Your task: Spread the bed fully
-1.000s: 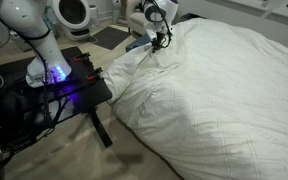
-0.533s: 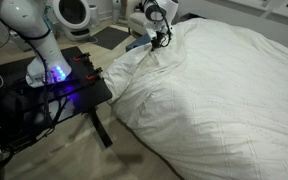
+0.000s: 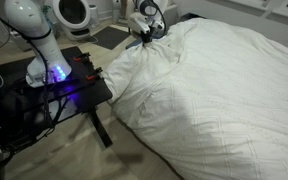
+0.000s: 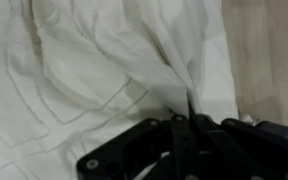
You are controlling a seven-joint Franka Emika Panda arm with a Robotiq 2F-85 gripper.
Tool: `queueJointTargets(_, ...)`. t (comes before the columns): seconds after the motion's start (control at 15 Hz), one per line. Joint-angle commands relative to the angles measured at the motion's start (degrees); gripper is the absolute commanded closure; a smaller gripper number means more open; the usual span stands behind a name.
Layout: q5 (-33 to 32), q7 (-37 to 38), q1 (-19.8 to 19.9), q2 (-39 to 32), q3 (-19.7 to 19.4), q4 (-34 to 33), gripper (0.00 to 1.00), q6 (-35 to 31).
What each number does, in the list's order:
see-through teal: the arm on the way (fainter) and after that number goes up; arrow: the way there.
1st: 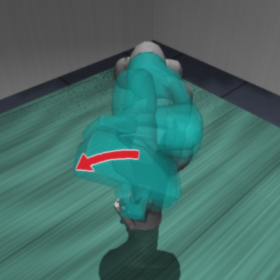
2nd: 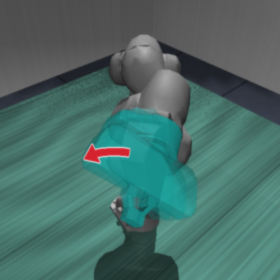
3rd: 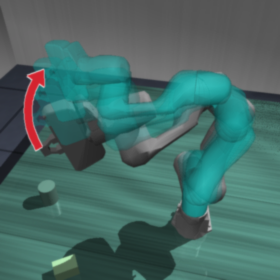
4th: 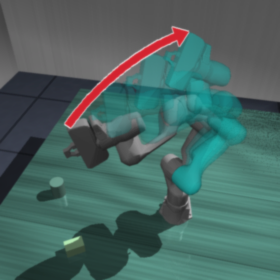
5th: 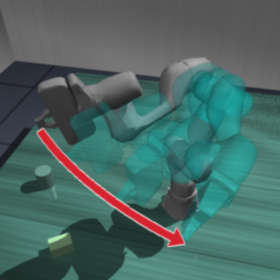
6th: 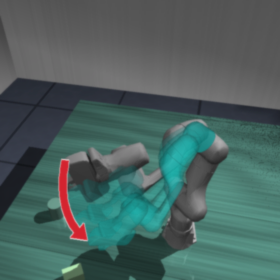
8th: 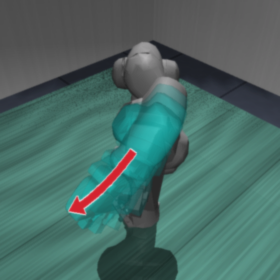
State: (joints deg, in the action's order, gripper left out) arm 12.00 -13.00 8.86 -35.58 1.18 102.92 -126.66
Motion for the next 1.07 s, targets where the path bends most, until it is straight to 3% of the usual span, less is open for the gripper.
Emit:
queueJointTargets(0.0,-3.12,1.64,-3.59,3.2,0.82,1.28,1.0,4.94)
queueJointTargets(1.0,-7.29,11.9,-18.83,3.43,5.46,4.23,1.0,1.43)
